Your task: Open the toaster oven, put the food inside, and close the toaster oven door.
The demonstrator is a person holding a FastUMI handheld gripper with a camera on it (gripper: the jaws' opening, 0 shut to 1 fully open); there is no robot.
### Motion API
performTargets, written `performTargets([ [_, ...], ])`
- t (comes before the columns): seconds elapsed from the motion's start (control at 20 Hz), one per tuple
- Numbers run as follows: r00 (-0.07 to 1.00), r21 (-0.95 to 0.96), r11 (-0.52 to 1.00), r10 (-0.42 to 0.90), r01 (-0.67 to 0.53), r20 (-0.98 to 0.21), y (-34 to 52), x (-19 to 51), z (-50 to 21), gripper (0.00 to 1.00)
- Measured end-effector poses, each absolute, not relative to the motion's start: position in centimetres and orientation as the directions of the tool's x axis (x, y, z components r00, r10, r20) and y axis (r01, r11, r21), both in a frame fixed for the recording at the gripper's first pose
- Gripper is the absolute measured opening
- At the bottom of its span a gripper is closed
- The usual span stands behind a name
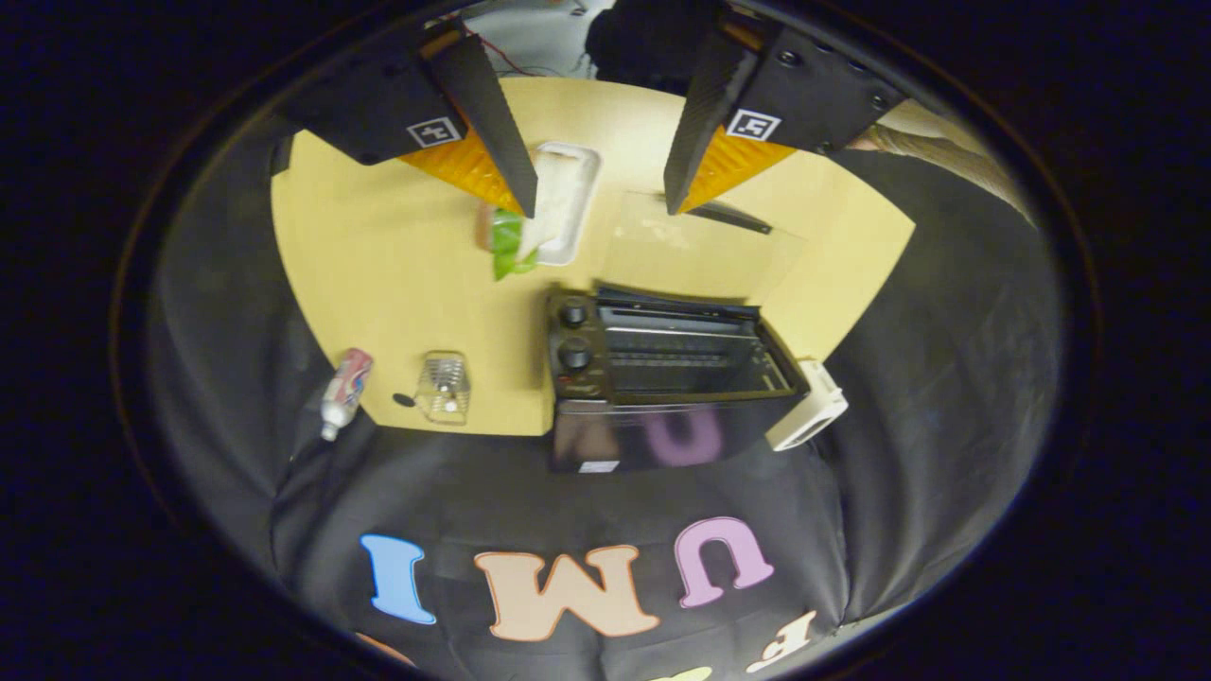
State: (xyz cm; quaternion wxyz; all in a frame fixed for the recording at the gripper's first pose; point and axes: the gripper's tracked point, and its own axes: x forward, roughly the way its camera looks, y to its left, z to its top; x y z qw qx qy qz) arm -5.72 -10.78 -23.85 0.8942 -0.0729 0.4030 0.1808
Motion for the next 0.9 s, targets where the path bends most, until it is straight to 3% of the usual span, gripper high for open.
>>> performTargets([
  [0.6, 0.494, 0.005, 0.927, 0.204, -0.375, -0.846, -14.5, -2.5, -32.5, 0.86],
  [0.9, 0.413, 0.111, 0.930, 0.260, -0.351, -0.873, -13.0, -4.0, -33.9, 0.54],
])
